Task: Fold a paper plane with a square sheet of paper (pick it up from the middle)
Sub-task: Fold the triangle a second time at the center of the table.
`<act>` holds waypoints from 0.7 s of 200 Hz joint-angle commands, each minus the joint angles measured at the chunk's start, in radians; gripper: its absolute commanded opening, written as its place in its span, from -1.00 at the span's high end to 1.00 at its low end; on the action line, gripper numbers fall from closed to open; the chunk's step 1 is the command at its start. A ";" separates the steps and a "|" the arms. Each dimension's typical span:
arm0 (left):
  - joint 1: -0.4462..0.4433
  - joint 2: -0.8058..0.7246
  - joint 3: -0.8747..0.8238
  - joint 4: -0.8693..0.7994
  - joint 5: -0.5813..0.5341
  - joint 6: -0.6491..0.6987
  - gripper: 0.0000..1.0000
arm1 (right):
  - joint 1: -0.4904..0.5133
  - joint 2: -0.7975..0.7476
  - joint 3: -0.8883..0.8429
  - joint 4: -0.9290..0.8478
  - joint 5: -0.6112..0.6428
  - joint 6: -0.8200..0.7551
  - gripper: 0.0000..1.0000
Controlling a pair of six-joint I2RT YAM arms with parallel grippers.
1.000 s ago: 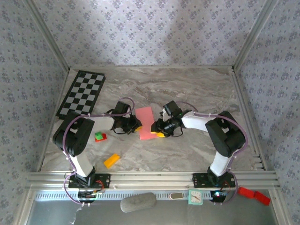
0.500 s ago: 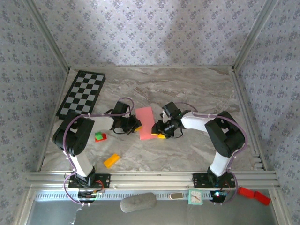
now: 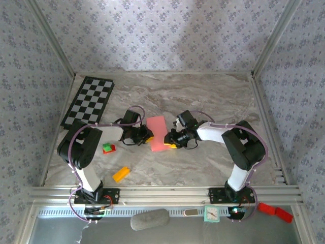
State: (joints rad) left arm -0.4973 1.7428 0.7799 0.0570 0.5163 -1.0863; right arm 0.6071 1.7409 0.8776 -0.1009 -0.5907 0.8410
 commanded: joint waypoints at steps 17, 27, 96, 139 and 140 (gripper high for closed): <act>0.005 0.046 -0.033 -0.071 -0.041 0.005 0.70 | -0.010 -0.012 -0.019 0.013 0.013 0.036 0.51; 0.006 0.044 -0.028 -0.074 -0.041 0.010 0.70 | -0.012 -0.013 -0.022 0.009 0.018 0.038 0.55; 0.020 -0.039 0.056 -0.049 -0.023 0.094 0.61 | -0.025 -0.033 -0.024 -0.061 0.045 0.029 0.94; 0.026 -0.011 0.120 -0.074 -0.031 0.143 0.56 | -0.029 -0.063 -0.023 -0.111 0.043 0.015 0.98; 0.026 -0.009 0.120 -0.074 -0.030 0.143 0.56 | -0.030 -0.064 -0.023 -0.112 0.042 0.015 0.98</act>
State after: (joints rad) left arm -0.4770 1.7355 0.8501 0.0177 0.4999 -0.9947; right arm 0.5819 1.7191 0.8642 -0.1501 -0.5602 0.8742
